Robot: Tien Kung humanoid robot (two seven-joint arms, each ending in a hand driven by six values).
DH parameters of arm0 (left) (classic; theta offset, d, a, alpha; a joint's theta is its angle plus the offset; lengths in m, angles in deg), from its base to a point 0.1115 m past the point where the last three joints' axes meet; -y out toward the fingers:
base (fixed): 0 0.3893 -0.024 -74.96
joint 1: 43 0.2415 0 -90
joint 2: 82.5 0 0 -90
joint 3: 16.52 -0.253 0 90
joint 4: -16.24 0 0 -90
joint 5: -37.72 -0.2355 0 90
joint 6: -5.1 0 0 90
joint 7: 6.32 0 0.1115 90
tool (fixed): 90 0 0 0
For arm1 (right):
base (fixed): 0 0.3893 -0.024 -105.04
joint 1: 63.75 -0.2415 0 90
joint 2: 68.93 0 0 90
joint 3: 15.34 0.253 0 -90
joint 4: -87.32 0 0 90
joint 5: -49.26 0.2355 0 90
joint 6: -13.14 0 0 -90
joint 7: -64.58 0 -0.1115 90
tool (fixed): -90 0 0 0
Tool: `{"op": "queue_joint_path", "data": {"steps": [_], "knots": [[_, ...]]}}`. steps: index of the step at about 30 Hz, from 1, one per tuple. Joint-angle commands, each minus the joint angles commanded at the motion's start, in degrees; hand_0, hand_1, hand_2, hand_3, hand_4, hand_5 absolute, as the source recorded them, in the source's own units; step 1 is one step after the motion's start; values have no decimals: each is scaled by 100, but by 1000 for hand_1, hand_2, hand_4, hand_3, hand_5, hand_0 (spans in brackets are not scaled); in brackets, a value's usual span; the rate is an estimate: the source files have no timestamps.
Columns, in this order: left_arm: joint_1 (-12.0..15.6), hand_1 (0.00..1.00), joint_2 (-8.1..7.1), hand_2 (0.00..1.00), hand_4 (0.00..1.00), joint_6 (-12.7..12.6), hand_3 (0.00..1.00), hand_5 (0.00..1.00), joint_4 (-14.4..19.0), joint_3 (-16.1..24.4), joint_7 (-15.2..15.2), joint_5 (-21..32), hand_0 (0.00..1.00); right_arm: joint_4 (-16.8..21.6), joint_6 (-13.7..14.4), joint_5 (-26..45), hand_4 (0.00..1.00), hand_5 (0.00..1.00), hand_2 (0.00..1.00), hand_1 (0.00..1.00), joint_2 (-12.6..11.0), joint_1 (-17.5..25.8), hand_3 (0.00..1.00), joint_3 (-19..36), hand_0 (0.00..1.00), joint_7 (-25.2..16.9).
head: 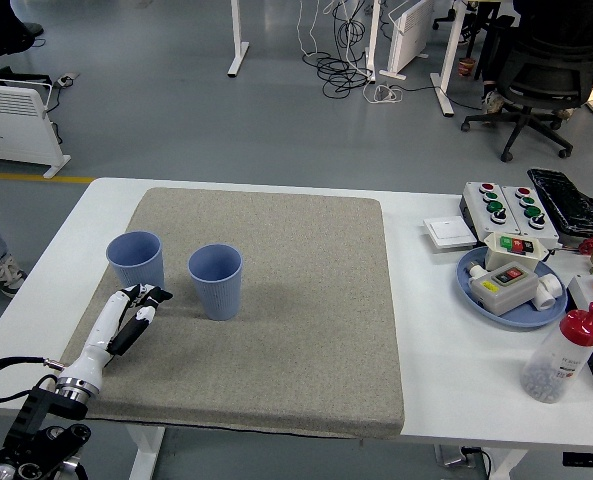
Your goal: Push cup pick cup insert cup
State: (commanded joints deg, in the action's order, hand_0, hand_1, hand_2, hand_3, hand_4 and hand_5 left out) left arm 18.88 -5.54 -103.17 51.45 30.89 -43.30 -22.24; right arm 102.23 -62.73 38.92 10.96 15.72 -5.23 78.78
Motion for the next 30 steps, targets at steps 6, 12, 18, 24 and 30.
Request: {"op": "queue_joint_path", "data": {"steps": [6,12,18,24,30], "knots": [[-148,668,80,638,537,-6,570,998,-238,-37,0,115,710,1,1,9,91,473,630,622,4,1,543,-5,690,-4],[-302,671,161,638,536,-5,569,998,-413,-107,0,190,726,1,-1,7,91,474,631,622,6,5,544,-7,690,-5],[-363,676,201,638,533,-6,566,998,-522,-91,0,218,736,-2,3,30,91,473,630,622,5,5,544,-19,690,-16],[-177,677,94,638,531,-35,565,998,-123,58,0,-7,735,-6,3,44,91,473,630,621,0,4,543,-27,690,-23],[210,667,-189,633,522,-162,563,998,685,394,0,-530,688,-11,5,98,91,473,630,621,-10,5,544,-58,690,-43]]}}
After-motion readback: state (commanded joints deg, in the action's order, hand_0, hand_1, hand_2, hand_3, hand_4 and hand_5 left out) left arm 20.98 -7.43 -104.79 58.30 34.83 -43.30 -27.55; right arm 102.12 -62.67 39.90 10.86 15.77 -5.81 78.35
